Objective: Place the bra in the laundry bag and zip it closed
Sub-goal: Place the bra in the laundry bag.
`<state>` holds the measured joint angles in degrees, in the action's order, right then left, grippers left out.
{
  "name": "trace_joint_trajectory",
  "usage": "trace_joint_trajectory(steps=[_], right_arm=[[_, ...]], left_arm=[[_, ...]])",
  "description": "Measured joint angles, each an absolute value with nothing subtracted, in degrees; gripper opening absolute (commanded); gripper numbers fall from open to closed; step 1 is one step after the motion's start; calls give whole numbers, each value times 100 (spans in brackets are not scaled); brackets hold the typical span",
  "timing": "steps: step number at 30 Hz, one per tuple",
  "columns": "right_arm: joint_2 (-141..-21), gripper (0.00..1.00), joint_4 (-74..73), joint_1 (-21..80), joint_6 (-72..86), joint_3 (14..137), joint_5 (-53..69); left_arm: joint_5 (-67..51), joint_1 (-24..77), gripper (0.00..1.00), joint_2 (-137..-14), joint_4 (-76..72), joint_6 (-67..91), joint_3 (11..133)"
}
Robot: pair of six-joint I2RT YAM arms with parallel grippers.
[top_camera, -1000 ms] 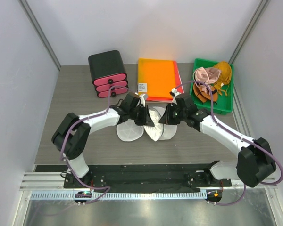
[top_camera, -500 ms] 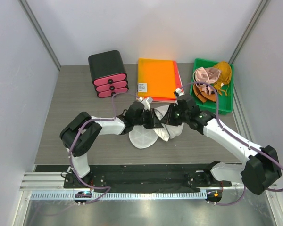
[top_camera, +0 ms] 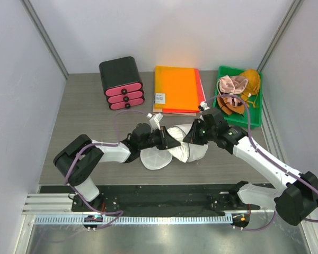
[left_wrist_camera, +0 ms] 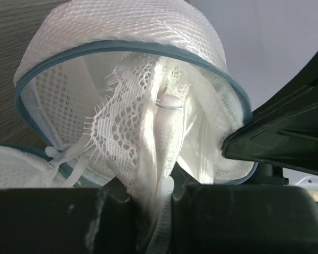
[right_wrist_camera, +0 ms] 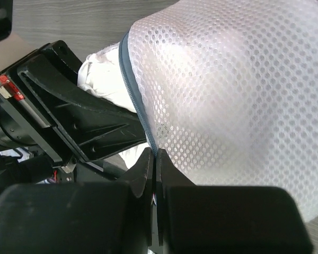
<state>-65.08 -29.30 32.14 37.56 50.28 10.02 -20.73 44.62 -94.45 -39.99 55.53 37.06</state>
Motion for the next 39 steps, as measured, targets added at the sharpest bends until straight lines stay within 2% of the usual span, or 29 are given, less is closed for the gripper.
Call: trace_joint_trajectory(steps=[4, 5, 7, 10, 11, 14, 19, 24, 25, 26, 28, 34, 37, 39], right_arm=[[-6508, 11, -2958, 3214, 3789, 5039, 1096], [-6508, 17, -2969, 3214, 3789, 5048, 1096], [-6508, 20, -2998, 3214, 3798, 5050, 1072], [-6504, 38, -3070, 3214, 3800, 5050, 1020], [-6499, 53, -3092, 3214, 3800, 5050, 1013], [-6447, 73, -3277, 3214, 3741, 5083, 888], [-6274, 82, -4027, 3214, 3542, 5588, 198], [-5889, 82, -4431, 3028, 3457, 5867, -663], [-5830, 79, -4488, 2906, 3461, 5848, -838], [-5778, 68, -4539, 2764, 3470, 5804, -1020], [-5710, 63, -4525, 2412, 3527, 5629, -1295], [-5793, 61, -4495, 1343, 3667, 5188, -1785], [-6069, 45, -4303, 1260, 3529, 5229, -1763], [-6276, 38, -4139, 1260, 3422, 5227, -1614]], left_arm=[[-2106, 4622, 0, -9638, -4202, 5557, 3903], [-2106, 4676, 0, -9727, -4259, 5561, 3994], [-2075, 4759, 0, -9885, -4346, 5599, 4163], [-2049, 4814, 0, -10090, -4438, 5669, 4333], [-2047, 4821, 0, -10184, -4464, 5693, 4407], [-2040, 4821, 0, -10418, -4552, 5782, 4550], [-2010, 4821, 0, -10473, -4602, 5830, 4563], [-1988, 4821, 0, -10475, -4657, 5830, 4563], [-1990, 4821, 0, -10477, -4657, 5833, 4563], [-1990, 4821, 0, -10488, -4668, 5835, 4563], [-1988, 4821, 0, -10516, -4678, 5835, 4563], [-1984, 4821, 0, -10575, -4689, 5833, 4563], [-1975, 4821, 0, -10575, -4687, 5835, 4563], [-1973, 4821, 0, -10575, -4687, 5833, 4563]])
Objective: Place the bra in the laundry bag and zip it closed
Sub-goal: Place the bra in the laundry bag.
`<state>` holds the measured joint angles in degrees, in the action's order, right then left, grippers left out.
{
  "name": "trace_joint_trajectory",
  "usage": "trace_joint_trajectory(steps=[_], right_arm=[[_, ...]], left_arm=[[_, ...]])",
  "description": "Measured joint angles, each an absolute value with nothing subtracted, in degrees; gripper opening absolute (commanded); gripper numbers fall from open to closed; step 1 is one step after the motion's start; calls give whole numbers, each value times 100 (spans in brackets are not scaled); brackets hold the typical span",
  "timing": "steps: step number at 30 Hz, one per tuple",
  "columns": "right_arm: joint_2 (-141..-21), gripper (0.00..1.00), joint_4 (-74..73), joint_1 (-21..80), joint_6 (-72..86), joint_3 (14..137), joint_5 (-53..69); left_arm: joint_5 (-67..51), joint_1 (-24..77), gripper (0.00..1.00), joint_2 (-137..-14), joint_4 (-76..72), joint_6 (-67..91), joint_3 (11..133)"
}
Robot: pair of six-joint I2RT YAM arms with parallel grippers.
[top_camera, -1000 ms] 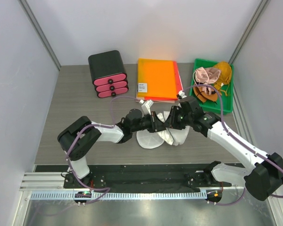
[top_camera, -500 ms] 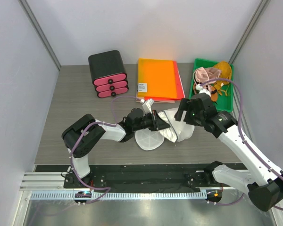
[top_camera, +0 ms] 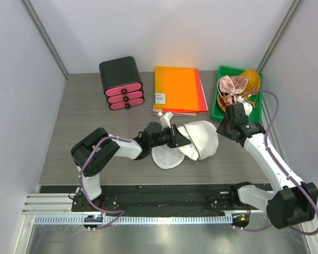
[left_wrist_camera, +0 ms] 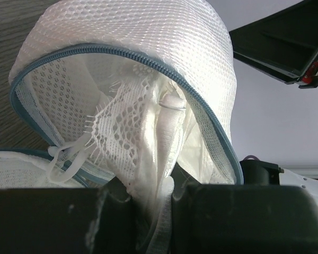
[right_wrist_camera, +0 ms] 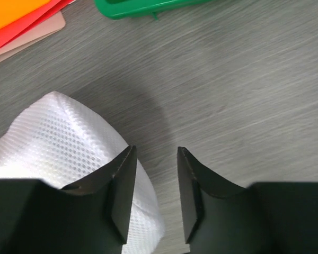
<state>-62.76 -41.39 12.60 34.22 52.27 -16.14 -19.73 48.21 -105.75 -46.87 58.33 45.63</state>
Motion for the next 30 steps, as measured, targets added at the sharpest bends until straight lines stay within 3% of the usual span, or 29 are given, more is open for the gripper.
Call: trace_joint_trajectory(steps=[7, 19, 26, 28, 30], right_arm=[[-6488, 27, -3459, 1262, 3376, 4770, -794], [-6921, 27, -2845, 1914, 3776, 3844, 467], [-7249, 31, -2808, 1914, 3651, 3848, 460], [-7251, 35, -2893, 1914, 3588, 3887, 440], [-7251, 37, -3033, 1914, 3516, 4003, 349]], left_arm=[[-1975, 4821, 0, -10547, -4506, 5771, 4563], [-2080, 4821, 0, -9804, -2648, 4718, 4657], [-2018, 4814, 0, -10508, -2296, 4569, 5179], [-1922, 4812, 3, -10656, -2152, 4534, 5223], [-1772, 4814, 16, -10785, -1833, 4436, 5395]])
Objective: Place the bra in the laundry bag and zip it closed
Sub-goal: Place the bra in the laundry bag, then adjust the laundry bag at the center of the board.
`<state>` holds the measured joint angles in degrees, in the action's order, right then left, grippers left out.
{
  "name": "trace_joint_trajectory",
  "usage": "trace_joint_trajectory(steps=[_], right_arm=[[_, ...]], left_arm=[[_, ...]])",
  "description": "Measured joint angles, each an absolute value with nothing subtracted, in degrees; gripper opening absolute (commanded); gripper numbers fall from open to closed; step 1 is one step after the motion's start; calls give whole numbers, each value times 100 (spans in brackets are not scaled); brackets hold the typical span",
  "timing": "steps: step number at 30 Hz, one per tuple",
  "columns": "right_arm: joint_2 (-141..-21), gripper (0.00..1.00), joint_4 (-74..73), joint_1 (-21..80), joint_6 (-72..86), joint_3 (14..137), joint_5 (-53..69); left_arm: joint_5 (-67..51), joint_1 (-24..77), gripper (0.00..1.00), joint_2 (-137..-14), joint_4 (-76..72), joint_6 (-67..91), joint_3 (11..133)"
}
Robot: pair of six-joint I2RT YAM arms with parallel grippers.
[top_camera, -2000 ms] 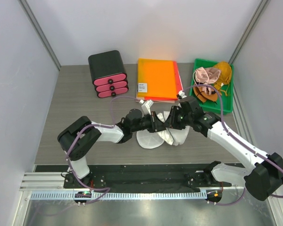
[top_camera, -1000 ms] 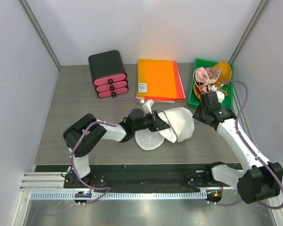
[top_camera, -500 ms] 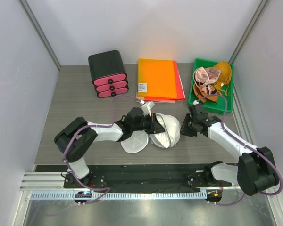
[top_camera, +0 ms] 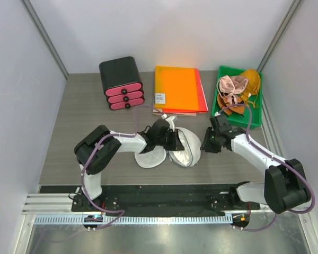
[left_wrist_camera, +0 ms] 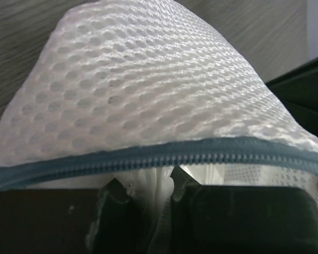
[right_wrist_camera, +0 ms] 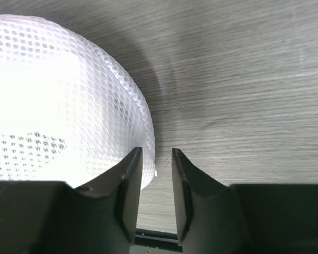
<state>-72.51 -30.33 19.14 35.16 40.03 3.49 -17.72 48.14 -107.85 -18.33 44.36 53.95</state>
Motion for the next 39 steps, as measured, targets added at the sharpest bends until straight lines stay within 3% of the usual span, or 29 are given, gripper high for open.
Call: trace_joint_trajectory(steps=[3, 9, 11, 15, 17, 25, 32, 39], right_arm=[[-7164, 40, -3282, 1935, 3387, 4285, 143], [-6796, 44, -3704, 2086, 3168, 4895, -209], [-6783, 45, -3795, 2189, 3114, 5057, -281], [-6785, 47, -3992, 2477, 2967, 5273, -386], [-6785, 48, -4075, 2582, 2906, 5343, -403], [-6705, 56, -4412, 2919, 2733, 5612, -532], [-6543, 71, -4442, 3673, 2659, 6007, -517], [-7196, 82, -3898, 4609, 2620, 6283, -303]], left_arm=[[-1562, 4814, 40, -10790, -1481, 4289, 5590], [-1269, 4814, 58, -10294, -735, 4036, 5634], [-1229, 4814, 80, -10016, -491, 3994, 5623], [-1142, 4814, 83, -9456, -82, 3964, 5474], [-1098, 4814, 90, -9198, 115, 3962, 5352], [-742, 4814, 90, -8241, 1090, 3983, 4952], [458, 4724, 91, -6967, 2307, 4414, 4823], [1094, 3988, 87, -5977, 3146, 5507, 3918]])
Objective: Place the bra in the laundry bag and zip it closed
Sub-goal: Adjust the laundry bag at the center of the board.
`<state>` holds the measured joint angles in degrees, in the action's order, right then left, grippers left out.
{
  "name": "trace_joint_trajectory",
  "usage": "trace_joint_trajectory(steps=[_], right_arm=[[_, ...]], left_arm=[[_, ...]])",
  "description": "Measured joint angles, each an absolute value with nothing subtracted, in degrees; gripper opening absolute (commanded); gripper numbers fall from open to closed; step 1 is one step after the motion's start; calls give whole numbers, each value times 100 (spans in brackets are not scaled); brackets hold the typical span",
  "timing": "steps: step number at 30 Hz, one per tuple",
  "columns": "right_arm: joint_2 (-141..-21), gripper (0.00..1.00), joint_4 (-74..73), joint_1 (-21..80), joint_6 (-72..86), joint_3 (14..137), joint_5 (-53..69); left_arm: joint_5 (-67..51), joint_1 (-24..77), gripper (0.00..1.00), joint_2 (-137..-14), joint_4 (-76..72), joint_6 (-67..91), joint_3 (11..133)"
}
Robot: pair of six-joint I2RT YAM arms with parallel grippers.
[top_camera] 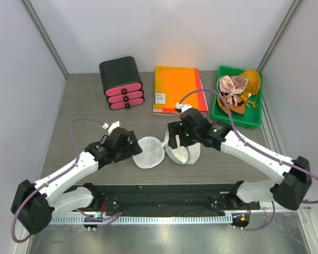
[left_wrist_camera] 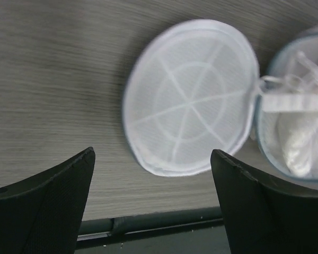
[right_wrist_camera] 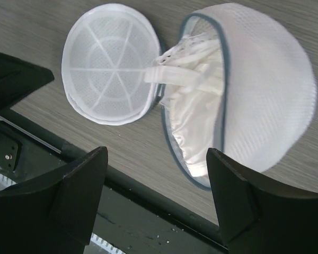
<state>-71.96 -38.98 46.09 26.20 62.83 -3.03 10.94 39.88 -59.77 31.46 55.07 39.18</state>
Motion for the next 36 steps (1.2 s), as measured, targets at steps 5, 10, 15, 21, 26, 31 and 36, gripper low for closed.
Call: trace_joint_trajectory(steps=[5, 10, 15, 21, 26, 31, 36], right_arm=[[-8031, 84, -3555, 4864, 2534, 6436, -274], [-8680, 82, -3417, 4866, 2401, 6536, -589], [-8969, 75, -3400, 4864, 2364, 6536, -886], [-9155, 69, -3312, 4864, 2364, 6536, -1103], [-9411, 50, -3225, 4864, 2351, 6536, -1275], [-9590, 18, -3183, 4864, 2276, 6536, -1625], [-9671, 9, -3164, 4864, 2290, 6536, -1920]], left_arm=[[972, 3251, 83, -5898, 3059, 6029, 3164], [637, 3168, 79, -6383, 2436, 6195, 2895], [375, 3162, 56, -6788, 1520, 6281, 2880], [381, 3162, 7, -6925, 1131, 6219, 2851], [333, 3162, 0, -6792, 1046, 5964, 2858], [43, 3162, 0, -6184, 1114, 5666, 2980], [-366, 3179, 0, -5555, 1138, 5476, 3382]])
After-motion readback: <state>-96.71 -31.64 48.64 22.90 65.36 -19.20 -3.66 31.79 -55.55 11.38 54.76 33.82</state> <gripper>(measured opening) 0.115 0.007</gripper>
